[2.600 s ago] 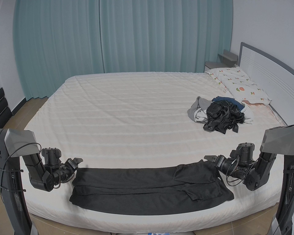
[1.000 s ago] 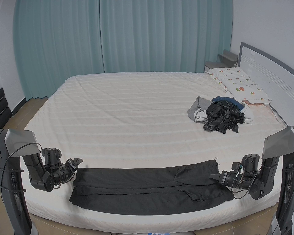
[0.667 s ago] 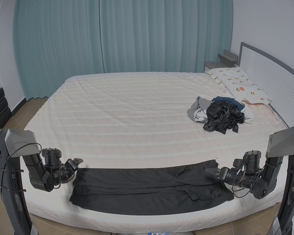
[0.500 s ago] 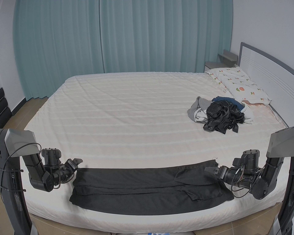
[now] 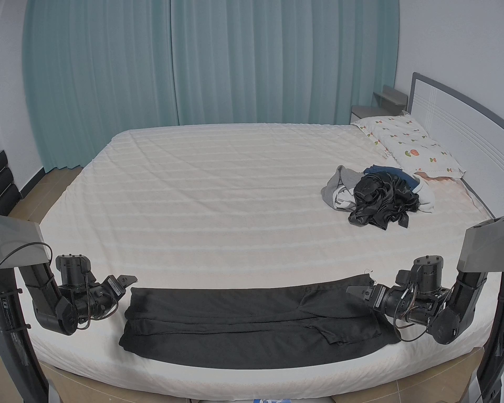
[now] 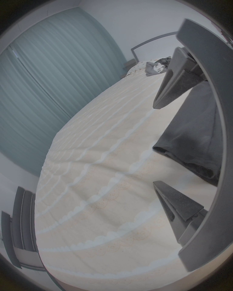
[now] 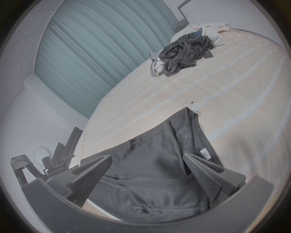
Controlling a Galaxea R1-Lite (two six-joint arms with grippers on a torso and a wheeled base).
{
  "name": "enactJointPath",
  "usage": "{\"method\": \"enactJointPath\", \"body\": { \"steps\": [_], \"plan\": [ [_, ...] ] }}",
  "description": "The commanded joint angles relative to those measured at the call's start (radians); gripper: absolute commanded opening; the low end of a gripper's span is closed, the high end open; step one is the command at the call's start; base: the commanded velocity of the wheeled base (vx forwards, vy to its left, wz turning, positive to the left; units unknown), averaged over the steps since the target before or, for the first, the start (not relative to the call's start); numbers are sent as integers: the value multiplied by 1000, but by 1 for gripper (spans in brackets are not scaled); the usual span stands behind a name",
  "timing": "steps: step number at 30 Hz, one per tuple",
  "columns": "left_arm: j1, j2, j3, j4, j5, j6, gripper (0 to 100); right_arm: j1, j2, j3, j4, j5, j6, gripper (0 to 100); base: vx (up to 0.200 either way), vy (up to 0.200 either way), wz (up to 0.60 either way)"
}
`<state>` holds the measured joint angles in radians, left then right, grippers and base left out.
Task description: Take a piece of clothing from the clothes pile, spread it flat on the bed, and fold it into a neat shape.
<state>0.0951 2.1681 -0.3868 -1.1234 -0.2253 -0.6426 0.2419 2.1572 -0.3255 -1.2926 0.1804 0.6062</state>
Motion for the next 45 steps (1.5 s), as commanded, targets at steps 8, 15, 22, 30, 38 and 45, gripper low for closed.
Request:
{"method": "enactJointPath", "body": {
  "steps": [8,15,22,30,38,45],
  "plan": [
    [-153,-123,174,8,-9,113,100,5,18,0,-1,-1,0,100,0,0,0],
    [-161,-91,209,1,-5,228,100,17,16,3,-4,-1,0,100,0,0,0],
    [-153,-74,203,-4,127,287,100,17,23,3,-5,-1,0,100,0,0,0],
    [-135,-77,204,-3,146,294,100,17,21,3,-5,-1,0,100,0,0,0],
    [-137,-145,220,10,142,308,100,17,19,2,-7,-1,0,100,0,0,0],
    [-190,-200,259,13,95,307,100,17,21,2,-7,-1,0,100,0,0,0]
  ]
}}
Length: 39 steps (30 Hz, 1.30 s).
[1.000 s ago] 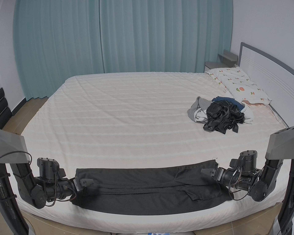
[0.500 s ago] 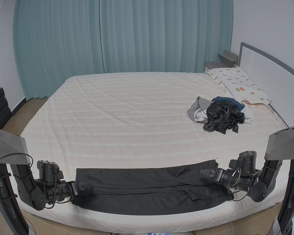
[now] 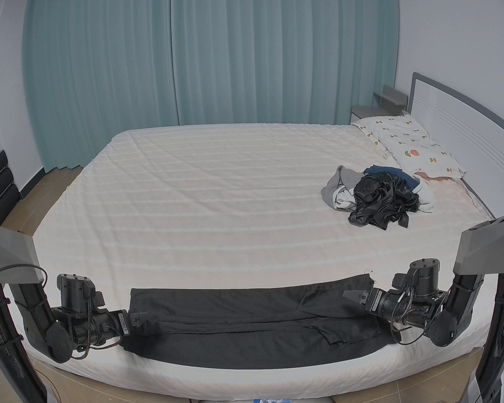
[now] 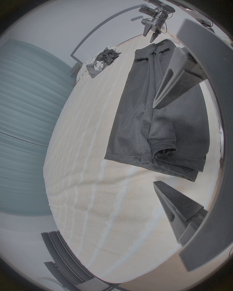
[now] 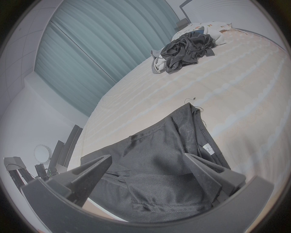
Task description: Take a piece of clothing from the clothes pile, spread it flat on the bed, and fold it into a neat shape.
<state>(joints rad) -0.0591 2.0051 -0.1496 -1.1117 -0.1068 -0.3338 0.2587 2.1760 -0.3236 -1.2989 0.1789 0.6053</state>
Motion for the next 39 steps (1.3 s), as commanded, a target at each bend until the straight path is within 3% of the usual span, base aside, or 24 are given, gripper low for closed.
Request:
{"method": "enactJointPath", "body": {
  "steps": [1,7,24,25,39],
  "plan": [
    [-42,-35,27,1,-33,-2,100,1,2,0,0,1,1,100,0,0,0],
    [-70,72,19,-17,-44,-2,100,1,4,0,0,1,1,100,0,0,0],
    [-42,205,-59,-79,-30,-39,100,1,4,-5,0,1,1,100,0,0,0],
    [-41,205,-61,-79,-30,-39,0,-1,4,-5,0,1,1,100,0,0,0],
    [33,205,-113,-79,-4,-51,0,-1,4,-5,-2,1,1,100,0,0,0]
  ]
}}
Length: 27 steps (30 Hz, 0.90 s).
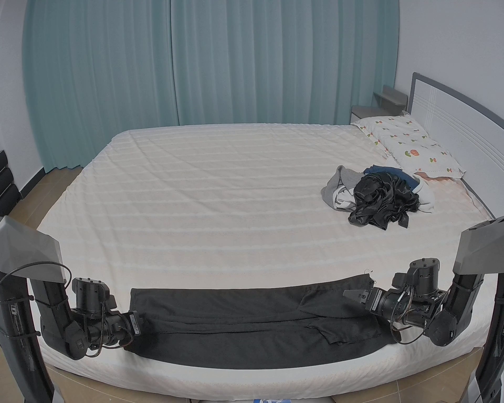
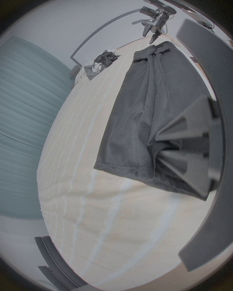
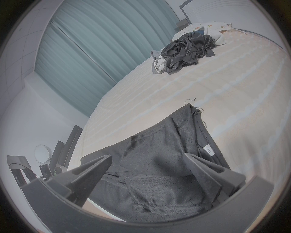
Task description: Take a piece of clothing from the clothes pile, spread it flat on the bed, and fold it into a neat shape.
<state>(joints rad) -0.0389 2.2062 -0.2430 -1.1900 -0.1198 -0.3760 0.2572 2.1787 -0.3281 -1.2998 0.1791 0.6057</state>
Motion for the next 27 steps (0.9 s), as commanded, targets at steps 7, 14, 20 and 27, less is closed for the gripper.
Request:
{"method": "enactJointPath", "body": {
  "steps": [7,14,20,27],
  "plan": [
    [21,12,-70,0,20,-109,0,0,1,0,1,0,0,100,0,0,0],
    [24,38,-67,0,20,-100,0,0,3,0,1,0,0,100,0,0,0],
    [24,33,-67,0,19,-106,0,0,3,0,1,0,0,100,0,0,0],
    [22,-5,-44,0,22,-100,100,0,1,0,-1,0,0,100,0,0,0]
  ]
}}
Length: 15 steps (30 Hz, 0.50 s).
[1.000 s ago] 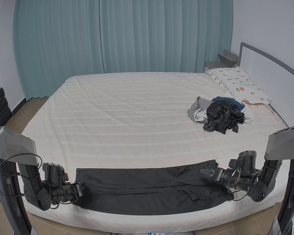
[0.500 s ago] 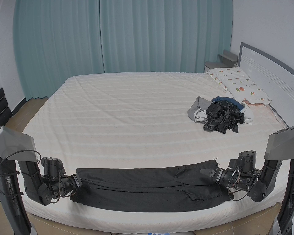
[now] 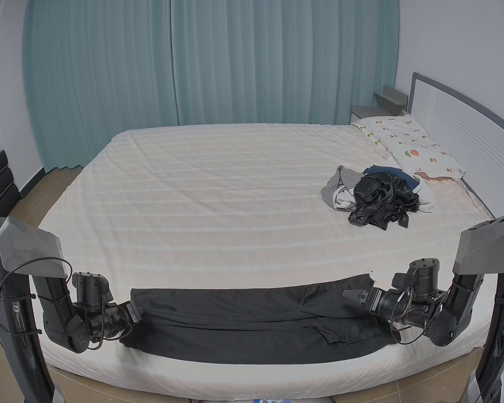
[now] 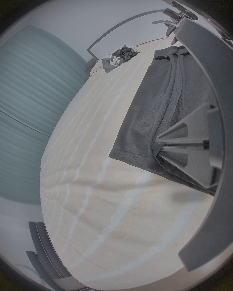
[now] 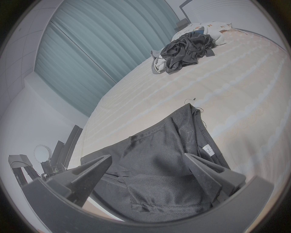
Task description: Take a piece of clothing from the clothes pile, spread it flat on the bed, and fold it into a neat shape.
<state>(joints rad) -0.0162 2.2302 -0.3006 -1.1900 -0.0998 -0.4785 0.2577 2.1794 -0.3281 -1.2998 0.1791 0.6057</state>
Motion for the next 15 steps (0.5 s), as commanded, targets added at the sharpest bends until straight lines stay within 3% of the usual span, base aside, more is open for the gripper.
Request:
{"method": "enactJointPath", "body": {
  "steps": [1,6,8,13,15],
  "plan": [
    [-1,-44,20,3,0,6,100,0,0,0,-1,0,0,100,0,0,0],
    [7,-92,77,12,-15,89,100,0,0,0,-1,0,0,100,0,0,0],
    [25,-84,115,0,-57,166,100,0,0,1,-3,0,0,100,0,0,0],
    [78,-84,153,-2,-196,255,100,0,-1,4,-6,0,0,100,0,0,0],
    [88,-75,153,-2,-204,268,100,0,0,4,-6,0,0,100,0,0,0]
  ]
}}
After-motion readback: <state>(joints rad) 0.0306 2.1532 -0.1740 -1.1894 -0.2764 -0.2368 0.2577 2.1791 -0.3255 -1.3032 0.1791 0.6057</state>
